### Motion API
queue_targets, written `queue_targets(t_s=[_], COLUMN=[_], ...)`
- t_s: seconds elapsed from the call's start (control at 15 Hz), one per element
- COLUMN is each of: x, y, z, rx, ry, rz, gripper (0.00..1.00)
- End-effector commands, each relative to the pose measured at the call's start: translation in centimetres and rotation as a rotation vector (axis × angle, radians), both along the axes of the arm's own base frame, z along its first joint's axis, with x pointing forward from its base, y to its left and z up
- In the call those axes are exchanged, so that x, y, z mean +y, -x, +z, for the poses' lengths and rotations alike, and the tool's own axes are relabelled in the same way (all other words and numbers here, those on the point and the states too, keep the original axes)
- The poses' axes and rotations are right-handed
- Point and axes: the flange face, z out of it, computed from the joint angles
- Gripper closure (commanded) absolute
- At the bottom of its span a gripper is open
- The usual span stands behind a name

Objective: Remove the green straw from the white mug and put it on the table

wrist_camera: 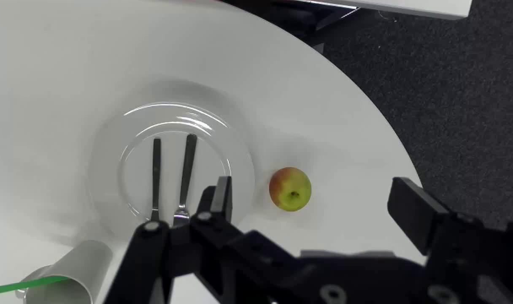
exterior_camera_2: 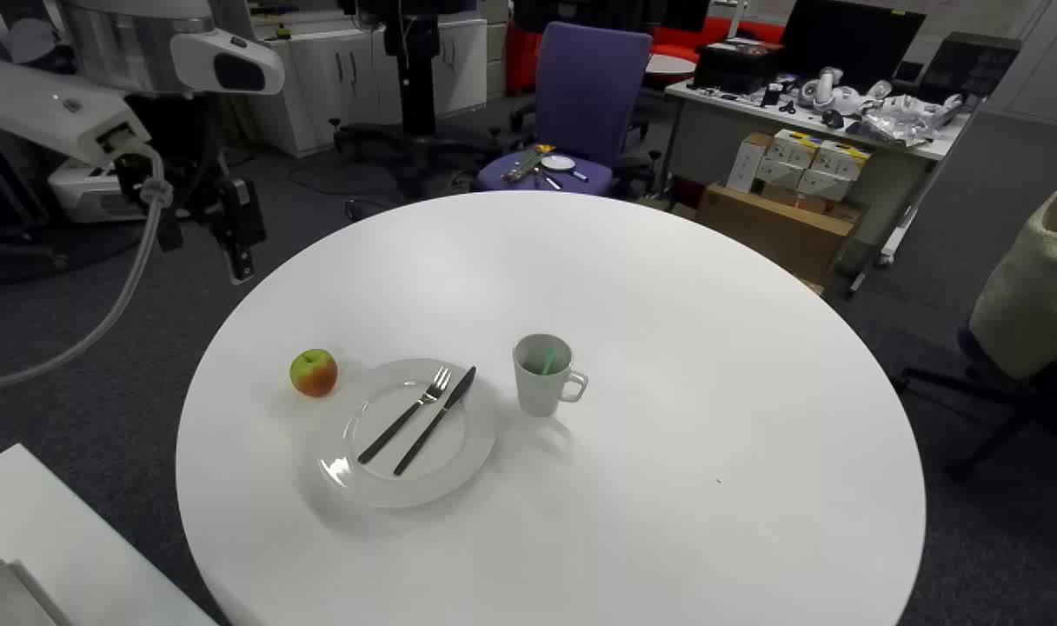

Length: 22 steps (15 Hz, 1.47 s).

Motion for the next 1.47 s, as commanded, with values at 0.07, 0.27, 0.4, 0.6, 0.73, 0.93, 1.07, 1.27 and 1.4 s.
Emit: queue_targets(t_s=[0.07, 0.27, 0.4, 0.6, 0.73, 0.93, 1.07, 1.27, 1.4], x=[0.0, -0.2, -1.6, -4.4, -6.4, -8.6, -9.5, -11.0, -12.3], y=[0.0, -0.2, -1.5, -3.8, -5.7, -9.2, -11.7, -14.7, -15.9], z=[0.0, 0.0, 0.1, 0.0, -0.3, -1.2, -2.0, -3.2, -4.1], rx=[0.003, 0.001, -0.054, -0.149, -0.239, -0.359, -0.447, -0.572, -0.634], ry=[0.0, 0.005, 0.031, 0.044, 0.057, 0.054, 0.062, 0.075, 0.095], rz=[0.0, 0.009, -0.051, -0.148, -0.241, -0.388, -0.473, -0.594, -0.683], gripper=[0.0, 0.0, 0.0, 0.0, 0.0, 0.0, 0.0, 0.0, 0.0])
